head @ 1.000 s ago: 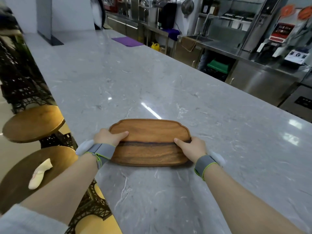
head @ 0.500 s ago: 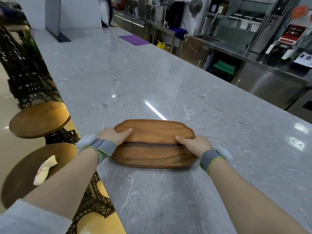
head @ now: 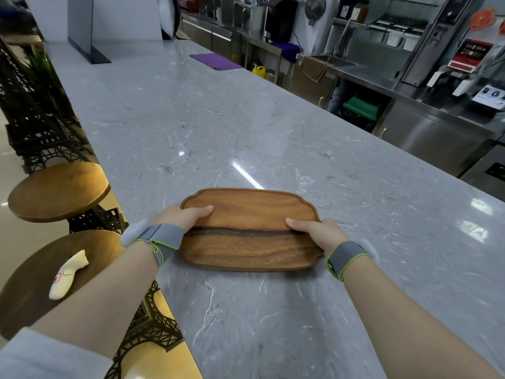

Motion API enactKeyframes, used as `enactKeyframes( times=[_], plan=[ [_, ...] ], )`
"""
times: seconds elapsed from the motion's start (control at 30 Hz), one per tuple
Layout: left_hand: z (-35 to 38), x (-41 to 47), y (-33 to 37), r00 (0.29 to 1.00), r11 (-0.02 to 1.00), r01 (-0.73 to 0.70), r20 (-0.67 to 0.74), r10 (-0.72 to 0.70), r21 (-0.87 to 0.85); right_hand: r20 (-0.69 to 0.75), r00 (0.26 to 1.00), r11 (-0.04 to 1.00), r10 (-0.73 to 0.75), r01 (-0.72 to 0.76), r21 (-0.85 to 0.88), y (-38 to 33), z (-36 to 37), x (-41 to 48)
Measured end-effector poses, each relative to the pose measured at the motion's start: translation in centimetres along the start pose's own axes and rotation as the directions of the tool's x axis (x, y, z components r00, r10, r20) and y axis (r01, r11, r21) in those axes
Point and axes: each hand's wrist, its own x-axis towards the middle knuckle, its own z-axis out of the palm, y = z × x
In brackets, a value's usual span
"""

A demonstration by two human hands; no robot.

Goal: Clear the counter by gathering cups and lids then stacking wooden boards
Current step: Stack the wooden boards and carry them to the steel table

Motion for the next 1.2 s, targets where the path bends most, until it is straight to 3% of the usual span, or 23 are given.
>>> enactKeyframes(
  times=[0.2,0.33,0.63,0.87,1.2],
  plan=[
    [-0.4,0.1,-0.3,0.998,0.962,0.006,0.066,0.013,-0.274,0.05,0.999,0.99,-0.002,-0.005,0.143,0.1,0.6,-0.3],
    [-0.3,-0.6,-0.2,0.995,0.895,-0.078,0.015,0.094,-0.439,0.05,0.995,0.972,-0.082,0.068,0.227,0.1,0.5,-0.3],
    [0.1,-1.7,-0.4,0.95,0.733,-0.301,-0.121,0.29,-0.61,-0.011,0.946,0.891,-0.323,0.308,0.334,0.1,-0.1,-0.8],
    [0.1,-1.8,-0.8,0.854,0.642,-0.511,-0.255,0.453,-0.571,-0.003,0.892,0.844,-0.451,0.428,0.324,0.1,-0.3,-1.2],
    [0.1,-2.1,-1.4,0.79,0.6,-0.603,-0.287,0.542,-0.526,0.002,0.859,0.823,-0.512,0.489,0.288,1.1,-0.4,-1.4]
  ],
)
